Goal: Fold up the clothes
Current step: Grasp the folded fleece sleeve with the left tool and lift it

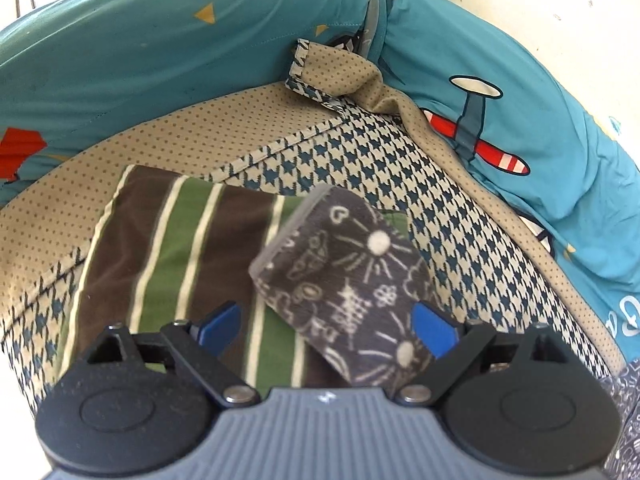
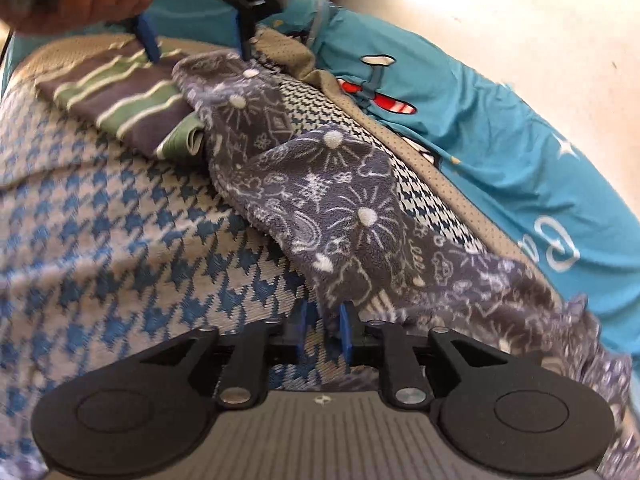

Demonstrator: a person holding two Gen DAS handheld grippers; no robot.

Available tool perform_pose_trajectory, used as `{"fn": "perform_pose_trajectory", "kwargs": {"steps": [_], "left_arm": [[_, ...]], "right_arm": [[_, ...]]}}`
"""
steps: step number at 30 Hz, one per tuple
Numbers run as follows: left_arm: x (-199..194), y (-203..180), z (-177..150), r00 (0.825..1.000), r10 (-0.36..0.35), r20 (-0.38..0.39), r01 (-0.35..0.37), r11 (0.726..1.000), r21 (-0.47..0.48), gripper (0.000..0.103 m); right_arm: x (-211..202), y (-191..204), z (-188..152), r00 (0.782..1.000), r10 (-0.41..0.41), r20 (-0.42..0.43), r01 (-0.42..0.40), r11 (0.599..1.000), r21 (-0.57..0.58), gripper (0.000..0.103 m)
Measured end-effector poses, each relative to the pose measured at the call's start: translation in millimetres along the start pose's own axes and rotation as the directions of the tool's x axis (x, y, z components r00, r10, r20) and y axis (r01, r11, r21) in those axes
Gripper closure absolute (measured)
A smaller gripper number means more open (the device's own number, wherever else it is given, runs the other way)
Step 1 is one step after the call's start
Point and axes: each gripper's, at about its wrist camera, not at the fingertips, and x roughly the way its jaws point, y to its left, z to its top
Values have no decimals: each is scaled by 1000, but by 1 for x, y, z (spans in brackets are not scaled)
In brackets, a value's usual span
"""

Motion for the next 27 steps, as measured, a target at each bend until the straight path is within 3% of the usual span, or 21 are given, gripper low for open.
{"fn": "perform_pose_trajectory", "kwargs": {"steps": [8,15,27], "left_arm": [[8,30,7,999,-45,-11,44,997,-59,10],[18,46,11,996,-90,-21,87,991,-106,9],[34,47,13,988,-153,-1,152,981,-118,7]], "right_arm": [[-55,1,-26,998,41,41,-48,981,187,77],[-78,-7,-62,995,76,62,-95,910,403,71],[-67,-9,-67,995,93,47,-104,899,426,64]]}}
